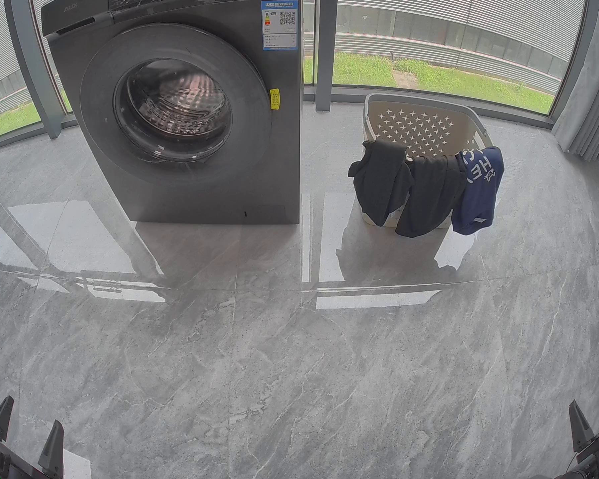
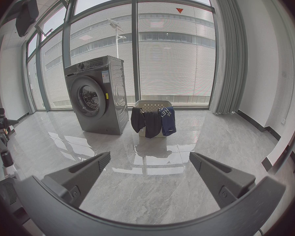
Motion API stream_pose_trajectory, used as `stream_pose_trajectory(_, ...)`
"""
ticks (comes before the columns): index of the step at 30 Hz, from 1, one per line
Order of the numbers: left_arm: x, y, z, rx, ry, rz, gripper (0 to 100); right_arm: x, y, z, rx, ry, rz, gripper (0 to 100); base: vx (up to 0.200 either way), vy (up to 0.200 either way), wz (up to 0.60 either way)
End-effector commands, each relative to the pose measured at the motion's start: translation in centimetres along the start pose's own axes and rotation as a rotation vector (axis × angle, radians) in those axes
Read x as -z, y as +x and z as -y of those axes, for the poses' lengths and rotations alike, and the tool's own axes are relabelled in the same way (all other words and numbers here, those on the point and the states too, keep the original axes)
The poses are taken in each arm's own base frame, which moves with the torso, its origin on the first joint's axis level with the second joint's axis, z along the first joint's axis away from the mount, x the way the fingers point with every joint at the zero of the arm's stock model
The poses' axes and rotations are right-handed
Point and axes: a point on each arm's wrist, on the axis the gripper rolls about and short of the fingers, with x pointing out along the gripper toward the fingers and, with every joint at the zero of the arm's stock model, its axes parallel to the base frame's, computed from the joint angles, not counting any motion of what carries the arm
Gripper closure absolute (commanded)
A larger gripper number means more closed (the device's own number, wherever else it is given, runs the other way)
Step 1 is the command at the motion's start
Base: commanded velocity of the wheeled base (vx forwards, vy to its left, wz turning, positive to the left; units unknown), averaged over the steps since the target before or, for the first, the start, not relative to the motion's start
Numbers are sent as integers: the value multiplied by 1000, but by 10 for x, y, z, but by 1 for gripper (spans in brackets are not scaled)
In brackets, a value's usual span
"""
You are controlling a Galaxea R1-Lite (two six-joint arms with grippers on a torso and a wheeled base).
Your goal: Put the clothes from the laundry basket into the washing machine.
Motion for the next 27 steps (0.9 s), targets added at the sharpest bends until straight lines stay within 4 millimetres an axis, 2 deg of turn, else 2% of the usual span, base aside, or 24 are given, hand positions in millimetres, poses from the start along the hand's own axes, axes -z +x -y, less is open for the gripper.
stream_pose_trajectory(1, 5, 0, 0, 1, 1, -4, 0, 5, 0, 0, -2, -1, -1, 0, 0, 0, 0)
stream_pose_trajectory(5, 5, 0, 0, -3, -7, -4, 0, 5, 0, 0, -1, 4, -1, 0, 0, 0, 0)
stream_pose_trajectory(14, 5, 0, 0, -3, -1, -4, 0, 5, 0, 0, -8, -1, -1, 0, 200, 0, 0)
stream_pose_trajectory(20, 5, 0, 0, -2, 1, -4, 0, 5, 0, 0, -8, -2, -1, 0, 0, 0, 0)
stream_pose_trajectory(23, 5, 0, 0, -3, -4, -4, 0, 5, 0, 0, -8, -1, -1, 0, 0, 0, -600)
stream_pose_trajectory(27, 5, 0, 0, -2, -6, -4, 0, 5, 0, 0, -7, 1, -1, 0, 0, 0, 0)
